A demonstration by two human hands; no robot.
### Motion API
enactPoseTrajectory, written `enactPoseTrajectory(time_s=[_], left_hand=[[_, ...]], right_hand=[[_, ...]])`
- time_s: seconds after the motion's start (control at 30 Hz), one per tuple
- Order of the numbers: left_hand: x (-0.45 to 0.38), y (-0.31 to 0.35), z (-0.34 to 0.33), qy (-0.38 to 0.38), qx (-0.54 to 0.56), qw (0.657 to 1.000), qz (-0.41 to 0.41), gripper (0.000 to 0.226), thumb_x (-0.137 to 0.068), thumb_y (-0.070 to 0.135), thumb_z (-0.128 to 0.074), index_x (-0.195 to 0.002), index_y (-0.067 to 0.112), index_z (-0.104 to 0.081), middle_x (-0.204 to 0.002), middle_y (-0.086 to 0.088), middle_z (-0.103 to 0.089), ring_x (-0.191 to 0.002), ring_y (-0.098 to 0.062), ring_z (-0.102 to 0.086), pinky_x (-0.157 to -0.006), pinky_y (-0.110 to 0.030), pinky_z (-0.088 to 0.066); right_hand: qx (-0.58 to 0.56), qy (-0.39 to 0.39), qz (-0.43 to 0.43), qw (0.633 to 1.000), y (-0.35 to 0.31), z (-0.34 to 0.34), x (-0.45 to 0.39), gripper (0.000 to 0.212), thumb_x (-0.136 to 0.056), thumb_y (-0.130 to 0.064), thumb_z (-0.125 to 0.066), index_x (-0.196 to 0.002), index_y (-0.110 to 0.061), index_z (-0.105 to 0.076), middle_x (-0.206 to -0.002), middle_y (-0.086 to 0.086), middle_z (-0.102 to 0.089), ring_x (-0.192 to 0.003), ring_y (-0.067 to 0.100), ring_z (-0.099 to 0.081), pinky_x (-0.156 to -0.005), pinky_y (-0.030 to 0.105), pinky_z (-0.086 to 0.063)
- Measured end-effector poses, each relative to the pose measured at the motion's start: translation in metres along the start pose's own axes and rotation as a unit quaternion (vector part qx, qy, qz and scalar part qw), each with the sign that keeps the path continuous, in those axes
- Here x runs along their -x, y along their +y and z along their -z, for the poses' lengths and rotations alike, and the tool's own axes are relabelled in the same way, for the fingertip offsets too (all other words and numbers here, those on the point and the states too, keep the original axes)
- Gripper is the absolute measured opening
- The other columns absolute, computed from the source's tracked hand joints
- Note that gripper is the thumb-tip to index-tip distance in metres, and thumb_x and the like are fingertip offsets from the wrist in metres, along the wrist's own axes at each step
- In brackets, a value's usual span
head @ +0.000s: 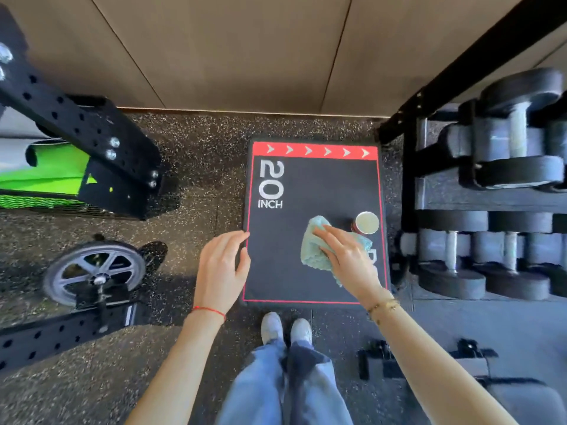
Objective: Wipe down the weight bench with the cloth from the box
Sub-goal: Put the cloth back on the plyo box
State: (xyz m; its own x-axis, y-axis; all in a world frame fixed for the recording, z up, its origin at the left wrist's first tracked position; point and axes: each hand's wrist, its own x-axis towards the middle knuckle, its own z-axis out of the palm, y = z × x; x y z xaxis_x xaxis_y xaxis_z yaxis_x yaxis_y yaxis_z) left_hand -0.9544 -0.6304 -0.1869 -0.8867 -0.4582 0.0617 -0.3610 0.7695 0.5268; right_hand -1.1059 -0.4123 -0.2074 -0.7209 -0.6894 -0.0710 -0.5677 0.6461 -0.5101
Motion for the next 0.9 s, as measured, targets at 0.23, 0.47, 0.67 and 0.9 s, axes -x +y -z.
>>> enactPoseTrajectory(time_s=[0.23, 0.47, 0.67, 0.9], left_hand=[[-0.017, -0.028, -0.087, -0.021, -0.007, 0.999, -0.033, 0.031, -0.092, 0.013, -0.051, -0.119, 0.012, -0.065, -0.121, -0.002, -0.065, -0.115, -0.021, -0.059, -0.105, -0.037, -0.041], [-0.007, -0.058, -0.164, -0.018, -0.011, 0.999, -0.045, 0.03, -0.091, 0.01, -0.052, -0.118, 0.011, -0.066, -0.121, -0.003, -0.066, -0.114, -0.022, -0.059, -0.104, -0.035, -0.04], [0.003, -0.082, -0.206, -0.018, -0.019, 0.998, -0.058, 0.03, -0.092, 0.011, -0.052, -0.118, 0.013, -0.066, -0.121, -0.002, -0.065, -0.115, -0.021, -0.059, -0.106, -0.032, -0.037], [0.006, -0.091, -0.213, -0.023, -0.018, 0.997, -0.066, 0.03, -0.091, 0.011, -0.052, -0.118, 0.012, -0.066, -0.12, -0.001, -0.066, -0.115, -0.022, -0.059, -0.106, -0.033, -0.038]], right_hand=[[0.039, 0.03, -0.004, 0.999, 0.071, -0.088, -0.015, 0.049, -0.079, 0.005, -0.064, -0.122, -0.015, -0.058, -0.125, 0.006, -0.058, -0.105, 0.03, -0.059, -0.086, 0.039, -0.051], [0.057, 0.033, -0.013, 0.998, 0.121, -0.176, -0.013, 0.044, -0.081, 0.003, -0.064, -0.121, -0.014, -0.06, -0.128, 0.008, -0.058, -0.112, 0.03, -0.057, -0.096, 0.037, -0.047], [0.056, 0.012, -0.019, 0.998, 0.15, -0.227, -0.014, 0.054, -0.073, 0.005, -0.071, -0.123, -0.011, -0.058, -0.131, 0.015, -0.057, -0.114, 0.034, -0.059, -0.095, 0.042, -0.049], [0.038, -0.041, -0.028, 0.998, 0.161, -0.255, -0.012, 0.063, -0.079, 0.002, -0.068, -0.135, -0.015, -0.046, -0.142, 0.01, -0.047, -0.132, 0.032, -0.044, -0.105, 0.047, -0.041]])
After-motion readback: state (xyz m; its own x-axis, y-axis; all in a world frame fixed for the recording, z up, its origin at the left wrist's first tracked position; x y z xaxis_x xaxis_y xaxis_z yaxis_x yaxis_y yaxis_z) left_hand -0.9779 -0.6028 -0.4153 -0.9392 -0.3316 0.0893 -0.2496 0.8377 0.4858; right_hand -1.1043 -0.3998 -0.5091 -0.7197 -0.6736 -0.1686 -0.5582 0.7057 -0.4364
